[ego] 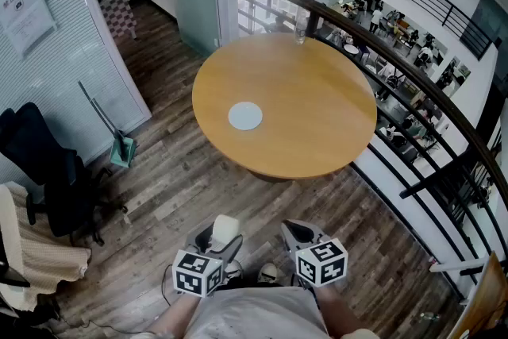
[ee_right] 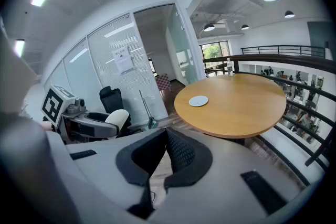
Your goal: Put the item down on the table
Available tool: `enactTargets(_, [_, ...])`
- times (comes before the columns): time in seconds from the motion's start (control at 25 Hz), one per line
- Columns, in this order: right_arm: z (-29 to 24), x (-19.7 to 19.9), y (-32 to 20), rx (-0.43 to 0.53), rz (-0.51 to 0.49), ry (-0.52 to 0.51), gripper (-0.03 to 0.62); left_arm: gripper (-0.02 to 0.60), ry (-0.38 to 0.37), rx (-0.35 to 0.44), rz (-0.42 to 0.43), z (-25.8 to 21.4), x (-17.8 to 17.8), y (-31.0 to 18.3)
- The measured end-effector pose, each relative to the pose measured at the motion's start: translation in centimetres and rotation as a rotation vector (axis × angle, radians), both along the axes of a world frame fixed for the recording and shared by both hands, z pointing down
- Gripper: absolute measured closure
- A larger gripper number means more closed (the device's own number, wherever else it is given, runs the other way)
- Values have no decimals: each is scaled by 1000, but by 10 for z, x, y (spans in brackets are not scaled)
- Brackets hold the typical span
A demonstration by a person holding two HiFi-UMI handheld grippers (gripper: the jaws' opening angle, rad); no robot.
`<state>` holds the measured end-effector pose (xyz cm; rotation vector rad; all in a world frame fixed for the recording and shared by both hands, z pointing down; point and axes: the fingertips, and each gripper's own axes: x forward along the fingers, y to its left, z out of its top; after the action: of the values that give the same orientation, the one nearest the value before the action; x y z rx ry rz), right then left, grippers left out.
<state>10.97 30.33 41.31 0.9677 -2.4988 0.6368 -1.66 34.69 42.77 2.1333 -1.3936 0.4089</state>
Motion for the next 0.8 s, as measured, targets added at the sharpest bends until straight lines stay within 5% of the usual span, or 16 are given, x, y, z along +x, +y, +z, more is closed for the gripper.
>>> enactTargets(0.8, [8,1,-3,-19,69,-20,569,262,3,1,12,4,-9,0])
